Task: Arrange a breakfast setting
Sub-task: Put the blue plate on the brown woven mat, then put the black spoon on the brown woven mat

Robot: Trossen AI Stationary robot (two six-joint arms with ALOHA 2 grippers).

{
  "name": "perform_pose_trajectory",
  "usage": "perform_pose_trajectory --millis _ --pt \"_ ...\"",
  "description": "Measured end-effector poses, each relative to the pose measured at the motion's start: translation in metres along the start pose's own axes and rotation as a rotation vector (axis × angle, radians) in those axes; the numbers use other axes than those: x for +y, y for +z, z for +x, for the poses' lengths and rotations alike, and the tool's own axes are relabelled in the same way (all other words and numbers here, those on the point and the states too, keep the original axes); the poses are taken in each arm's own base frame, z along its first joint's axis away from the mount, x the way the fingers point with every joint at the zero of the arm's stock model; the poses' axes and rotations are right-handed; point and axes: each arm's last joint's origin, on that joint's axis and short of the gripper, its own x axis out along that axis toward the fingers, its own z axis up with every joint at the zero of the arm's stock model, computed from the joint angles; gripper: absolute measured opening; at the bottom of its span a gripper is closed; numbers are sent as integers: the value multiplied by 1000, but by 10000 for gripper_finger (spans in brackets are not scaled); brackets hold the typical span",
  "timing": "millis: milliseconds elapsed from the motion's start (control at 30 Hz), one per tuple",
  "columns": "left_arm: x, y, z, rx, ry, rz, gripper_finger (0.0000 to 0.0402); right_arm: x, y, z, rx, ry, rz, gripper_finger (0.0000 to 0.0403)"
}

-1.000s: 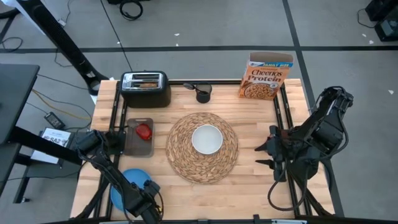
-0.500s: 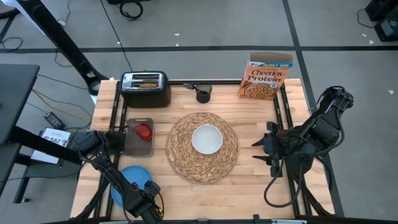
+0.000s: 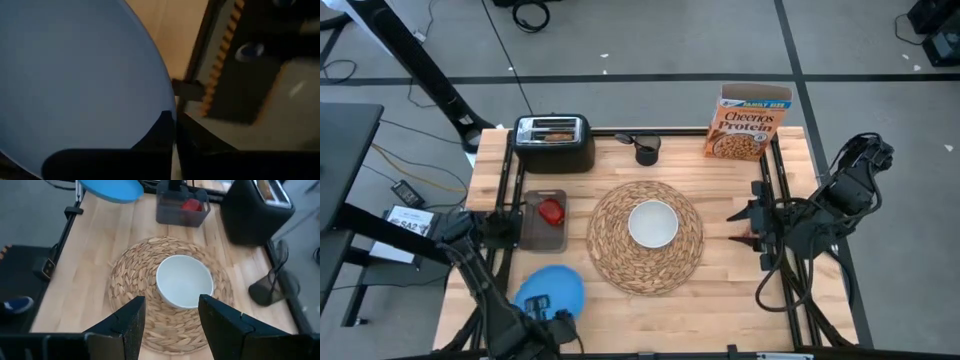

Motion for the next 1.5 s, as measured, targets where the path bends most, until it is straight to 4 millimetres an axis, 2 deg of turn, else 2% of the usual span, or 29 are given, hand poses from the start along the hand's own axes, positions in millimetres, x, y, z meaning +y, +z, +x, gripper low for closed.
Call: perform_pose_trajectory --millis 133,333,500,733,967,1200,1333,1500 --pt "9 12 1 2 36 370 11 2 6 7 -25 -15 -93 191" --pt "36 51 27 -14 135 603 10 18 10 28 18 -14 -90 191" --pt "59 77 55 -15 142 707 10 39 7 45 91 30 -15 191" --pt "92 89 98 39 182 801 14 68 -1 60 178 73 61 191" --pt "115 99 112 54 205 753 30 80 -6 70 239 73 127 193" --pt "115 101 113 67 129 740 64 55 -4 73 293 6 259 215" --pt "115 100 111 65 120 716 97 39 1 74 275 -14 215 228" --pt "112 100 84 29 54 625 142 18 7 84 277 -61 135 230"
